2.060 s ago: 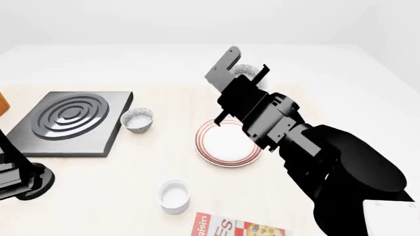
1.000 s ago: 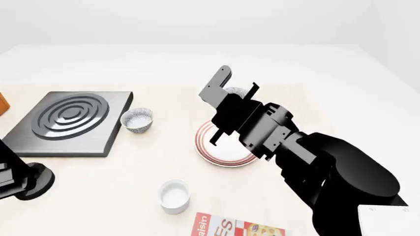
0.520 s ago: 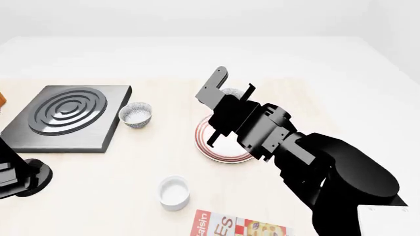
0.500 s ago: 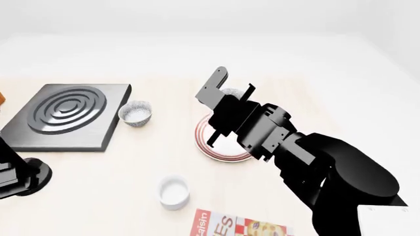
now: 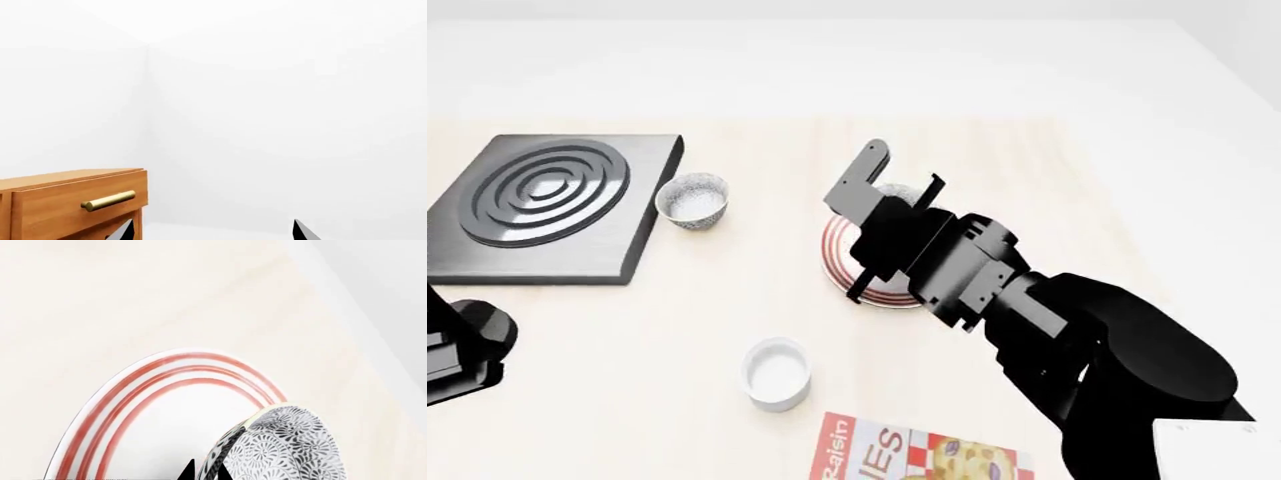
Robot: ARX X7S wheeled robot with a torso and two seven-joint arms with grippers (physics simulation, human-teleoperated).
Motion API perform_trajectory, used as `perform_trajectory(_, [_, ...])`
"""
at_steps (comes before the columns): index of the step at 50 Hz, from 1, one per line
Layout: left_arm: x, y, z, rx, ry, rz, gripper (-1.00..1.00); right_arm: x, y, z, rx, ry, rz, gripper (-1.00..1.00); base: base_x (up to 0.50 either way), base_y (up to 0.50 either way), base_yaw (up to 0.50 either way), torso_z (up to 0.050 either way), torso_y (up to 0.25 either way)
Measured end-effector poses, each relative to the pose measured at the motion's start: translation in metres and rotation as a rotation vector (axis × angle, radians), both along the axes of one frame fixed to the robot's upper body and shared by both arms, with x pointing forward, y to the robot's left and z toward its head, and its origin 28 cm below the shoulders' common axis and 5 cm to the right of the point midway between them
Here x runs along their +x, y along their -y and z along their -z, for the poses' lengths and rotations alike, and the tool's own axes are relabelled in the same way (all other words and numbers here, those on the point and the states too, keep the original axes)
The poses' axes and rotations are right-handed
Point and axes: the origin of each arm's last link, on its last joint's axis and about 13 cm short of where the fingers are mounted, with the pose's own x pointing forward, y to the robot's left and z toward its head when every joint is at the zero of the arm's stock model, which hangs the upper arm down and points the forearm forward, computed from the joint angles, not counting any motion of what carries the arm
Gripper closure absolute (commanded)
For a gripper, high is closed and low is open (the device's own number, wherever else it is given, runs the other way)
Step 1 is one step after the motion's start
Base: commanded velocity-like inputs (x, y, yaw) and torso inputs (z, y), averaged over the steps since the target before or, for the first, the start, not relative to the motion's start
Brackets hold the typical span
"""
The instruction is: Pick the akita bowl next to the cookies box and place it on the plate.
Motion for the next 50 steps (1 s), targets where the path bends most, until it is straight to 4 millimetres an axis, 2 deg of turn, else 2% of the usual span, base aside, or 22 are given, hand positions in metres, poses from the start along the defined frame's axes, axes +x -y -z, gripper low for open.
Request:
perform_trajectory(24, [-0.0001,-0.0001,0.0002,-0.006,0.005,-0.001,-1.00,-0.0018,0.0005,0.0063,-0.024,-0.023,-0.011,1.00,0.00,0.00,0.00,0.000,0.000])
perform_trajectory(25, [0.0000,-0.0001,0.0002,-0.006,0.005,-0.001,-1.00,-0.0018,0.0005,0.0064,-0.025,-0.023,-0.011,-1.00,0.00,0.00,0.00,0.000,0.000])
perform_trajectory(50, [-0.0003,-0.0004,0.0002,-0.010,0.009,-0.002,-1.00,0.0004,-0.0004,0.0013,-0.044,0.022,-0.032,-1.00,0.00,0.00,0.00,0.000,0.000])
